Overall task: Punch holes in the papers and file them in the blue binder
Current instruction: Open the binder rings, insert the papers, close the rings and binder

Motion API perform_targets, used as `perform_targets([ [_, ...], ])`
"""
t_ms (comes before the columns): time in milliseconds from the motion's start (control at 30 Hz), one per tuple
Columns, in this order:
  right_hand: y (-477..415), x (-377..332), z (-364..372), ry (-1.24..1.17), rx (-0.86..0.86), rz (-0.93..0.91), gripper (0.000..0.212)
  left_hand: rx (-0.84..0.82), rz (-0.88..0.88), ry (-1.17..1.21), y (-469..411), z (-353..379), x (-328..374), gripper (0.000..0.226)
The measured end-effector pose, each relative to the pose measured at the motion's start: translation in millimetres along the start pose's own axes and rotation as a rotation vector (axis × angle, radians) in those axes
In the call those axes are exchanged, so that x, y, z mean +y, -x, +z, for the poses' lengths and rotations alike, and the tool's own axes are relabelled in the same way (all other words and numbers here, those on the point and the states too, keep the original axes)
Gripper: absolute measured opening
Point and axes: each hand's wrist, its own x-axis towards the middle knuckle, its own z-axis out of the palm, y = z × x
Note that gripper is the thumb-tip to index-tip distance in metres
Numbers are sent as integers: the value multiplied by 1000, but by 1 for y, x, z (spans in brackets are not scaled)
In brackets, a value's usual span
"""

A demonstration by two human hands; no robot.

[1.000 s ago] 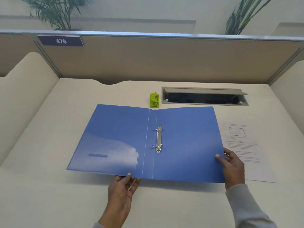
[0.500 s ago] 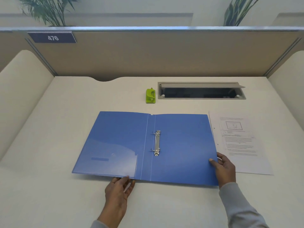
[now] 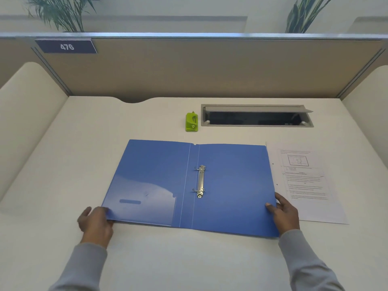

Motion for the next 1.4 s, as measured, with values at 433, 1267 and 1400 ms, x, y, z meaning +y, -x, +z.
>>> perform_targets([
  [433, -13, -22, 8, 656, 158, -304, 44, 29, 501, -884, 24, 46, 6, 47],
  [1267, -28, -59, 177, 440, -173, -428, 20, -814, 853, -929, 92, 181, -81, 24],
  [1400, -30, -54, 180, 443, -170, -402, 22, -803, 876, -919, 92, 181, -88, 17],
])
